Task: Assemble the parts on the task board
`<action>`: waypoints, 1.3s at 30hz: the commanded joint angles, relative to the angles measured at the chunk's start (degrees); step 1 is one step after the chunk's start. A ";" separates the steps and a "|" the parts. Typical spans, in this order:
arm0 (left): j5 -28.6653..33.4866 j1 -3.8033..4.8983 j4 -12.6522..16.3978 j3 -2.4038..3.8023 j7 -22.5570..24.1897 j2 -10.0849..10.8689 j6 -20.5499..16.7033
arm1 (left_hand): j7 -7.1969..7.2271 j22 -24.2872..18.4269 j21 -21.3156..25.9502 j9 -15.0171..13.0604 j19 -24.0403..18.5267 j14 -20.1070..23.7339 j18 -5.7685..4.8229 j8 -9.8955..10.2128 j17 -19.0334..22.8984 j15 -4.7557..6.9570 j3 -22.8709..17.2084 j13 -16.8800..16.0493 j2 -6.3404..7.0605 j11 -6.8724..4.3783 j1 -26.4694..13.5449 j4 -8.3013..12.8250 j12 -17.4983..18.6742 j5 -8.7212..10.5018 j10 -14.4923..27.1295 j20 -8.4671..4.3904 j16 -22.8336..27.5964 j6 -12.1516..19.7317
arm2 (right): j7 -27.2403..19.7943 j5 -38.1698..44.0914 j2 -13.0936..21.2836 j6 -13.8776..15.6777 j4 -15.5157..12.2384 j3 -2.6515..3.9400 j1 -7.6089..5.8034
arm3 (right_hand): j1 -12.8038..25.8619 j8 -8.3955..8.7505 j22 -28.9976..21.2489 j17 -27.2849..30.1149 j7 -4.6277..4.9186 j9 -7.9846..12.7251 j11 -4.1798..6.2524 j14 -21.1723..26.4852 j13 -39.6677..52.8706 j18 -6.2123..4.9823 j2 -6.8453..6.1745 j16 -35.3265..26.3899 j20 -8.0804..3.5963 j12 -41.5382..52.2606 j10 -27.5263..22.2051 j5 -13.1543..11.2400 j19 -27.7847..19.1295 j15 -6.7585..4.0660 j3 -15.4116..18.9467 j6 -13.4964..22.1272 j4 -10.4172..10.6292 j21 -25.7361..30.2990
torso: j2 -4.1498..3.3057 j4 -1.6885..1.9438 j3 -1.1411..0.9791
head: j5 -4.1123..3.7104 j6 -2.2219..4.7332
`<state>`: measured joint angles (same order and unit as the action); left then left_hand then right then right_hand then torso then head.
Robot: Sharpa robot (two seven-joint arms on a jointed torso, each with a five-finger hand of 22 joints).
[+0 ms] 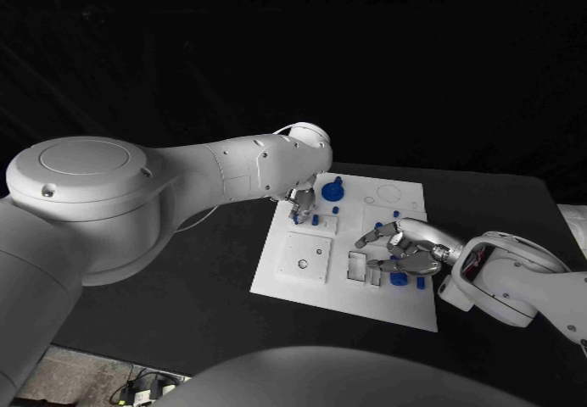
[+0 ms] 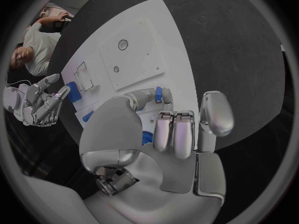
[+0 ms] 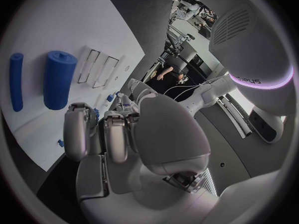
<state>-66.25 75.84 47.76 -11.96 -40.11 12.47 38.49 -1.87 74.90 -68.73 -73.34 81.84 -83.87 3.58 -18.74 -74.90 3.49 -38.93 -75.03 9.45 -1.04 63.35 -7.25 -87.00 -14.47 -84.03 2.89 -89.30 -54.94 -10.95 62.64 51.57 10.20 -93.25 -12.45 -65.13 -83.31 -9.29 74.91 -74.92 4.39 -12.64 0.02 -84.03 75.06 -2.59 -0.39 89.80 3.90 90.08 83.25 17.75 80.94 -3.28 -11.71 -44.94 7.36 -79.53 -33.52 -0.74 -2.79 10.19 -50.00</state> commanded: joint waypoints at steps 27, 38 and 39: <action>1.68 0.06 2.30 0.24 -3.82 2.00 -9.77 | 0.53 10.63 -3.91 -2.87 1.98 -6.13 -0.17 -3.47 -15.10 1.33 -3.28 -14.46 -1.40 -1.29 -0.57 3.69 -2.48 -3.50 -5.42 -1.13 -0.70 -2.61 | 0.29 0.20 0.01 -1.12 0.09 -0.01 0.11 | 0.63 -0.26 11.03 -15.08 0.00 -0.09 0.16 -5.97 14.94 -0.49 -0.14 0.20 -0.14 -0.08 6.75 0.07 -0.42 0.48 -0.17 -0.66 0.32 0.44 | 0.09 0.04 -0.03 | 0.26 0.00; 6.83 0.10 8.91 0.24 -3.55 6.72 -17.12 | 0.46 10.56 -3.65 -2.59 1.86 -6.13 -0.13 -3.07 -15.10 1.31 -2.77 -13.88 -1.87 -1.24 -1.00 3.17 -1.89 -3.46 -4.78 -1.19 -0.70 -2.43 | 0.36 0.23 0.32 -0.92 0.32 -0.02 0.17 | 0.66 -0.28 11.00 -15.08 -0.01 -0.10 0.17 -5.97 14.94 -0.51 -0.19 0.20 -0.14 -0.08 6.75 0.05 -0.50 0.49 -0.16 -0.74 0.31 0.53 | 0.06 0.02 -0.02 | -0.15 0.00; 7.30 0.10 9.89 0.24 -3.58 7.40 -17.98 | 0.47 10.58 -3.74 -2.57 1.90 -6.13 -0.15 -3.07 -15.10 1.31 -2.72 -13.91 -1.92 -1.24 -1.02 3.12 -1.92 -3.43 -4.82 -1.19 -0.70 -2.47 | 0.34 0.23 0.39 -0.87 0.33 -0.02 0.18 | 0.66 -0.28 11.00 -15.08 -0.01 -0.10 0.17 -5.97 14.94 -0.51 -0.19 0.20 -0.14 -0.08 6.75 0.05 -0.50 0.49 -0.16 -0.74 0.31 0.53 | 0.03 0.01 -0.01 | -0.32 0.00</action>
<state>-62.30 75.87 56.68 -11.75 -40.10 19.54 25.27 -2.63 74.90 -72.50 -74.96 83.63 -84.06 3.58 -22.00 -74.93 4.51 -41.39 -75.03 8.06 -2.16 62.18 -4.77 -88.99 -17.57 -83.94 1.92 -89.63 -55.81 -10.65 62.65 51.90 10.00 -92.93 -12.45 -65.02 -83.09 -9.29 74.93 -74.91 4.40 -12.67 0.20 -84.03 75.03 -2.59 -0.62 89.80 3.69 90.07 83.44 17.75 80.73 -3.28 -11.71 -45.34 7.36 -79.28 -33.41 -0.73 -2.82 10.16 -50.00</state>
